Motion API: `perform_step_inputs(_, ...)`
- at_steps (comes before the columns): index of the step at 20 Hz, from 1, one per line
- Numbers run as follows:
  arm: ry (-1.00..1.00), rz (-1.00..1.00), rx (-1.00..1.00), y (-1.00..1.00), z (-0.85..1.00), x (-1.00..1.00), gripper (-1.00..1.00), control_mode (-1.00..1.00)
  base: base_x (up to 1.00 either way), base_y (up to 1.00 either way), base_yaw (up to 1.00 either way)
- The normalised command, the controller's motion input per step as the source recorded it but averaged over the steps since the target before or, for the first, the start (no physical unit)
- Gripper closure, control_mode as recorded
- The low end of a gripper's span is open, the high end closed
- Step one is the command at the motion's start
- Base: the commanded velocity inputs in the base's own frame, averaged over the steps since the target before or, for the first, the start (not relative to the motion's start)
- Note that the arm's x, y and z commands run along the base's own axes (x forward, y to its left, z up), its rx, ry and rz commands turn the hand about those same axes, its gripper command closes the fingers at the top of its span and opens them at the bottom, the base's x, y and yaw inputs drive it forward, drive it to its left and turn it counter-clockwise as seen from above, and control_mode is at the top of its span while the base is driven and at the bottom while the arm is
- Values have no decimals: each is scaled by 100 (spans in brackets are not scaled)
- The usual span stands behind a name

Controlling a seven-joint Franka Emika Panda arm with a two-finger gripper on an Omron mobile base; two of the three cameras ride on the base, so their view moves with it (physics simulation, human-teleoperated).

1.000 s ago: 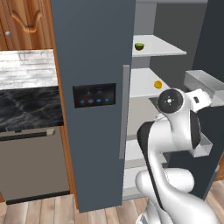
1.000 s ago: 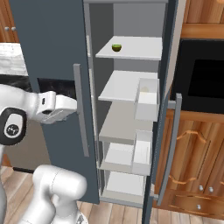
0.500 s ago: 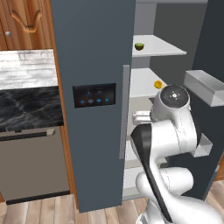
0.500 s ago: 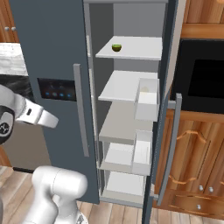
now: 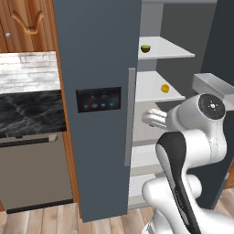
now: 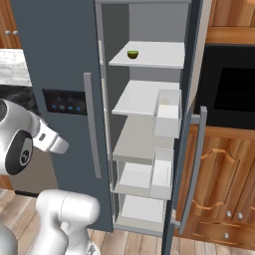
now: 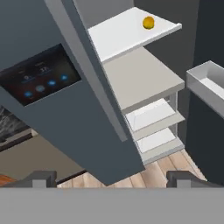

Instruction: Retrieve the kiwi and mango from the fridge and place them into the bowl on the dining table.

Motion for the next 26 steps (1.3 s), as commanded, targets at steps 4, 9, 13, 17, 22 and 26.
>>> perform_step_inputs(4,6,4,-16,-1,9,10,-100,-100,0,0,0)
perform_step_inputs(9,1,6,-27,0,26,22,-100,-100,0,0,0)
perform_step_inputs(13,-1,12,-10,-5,0,31,-100,-100,0,0,0)
perform_step_inputs(17,-1,15,0,-19,-3,44,-100,-100,0,0,0)
perform_step_inputs(22,0,12,0,-7,-3,51,-100,-100,0,0,0)
perform_step_inputs(26,-7,1,0,0,-19,50,-100,-100,0,0,0)
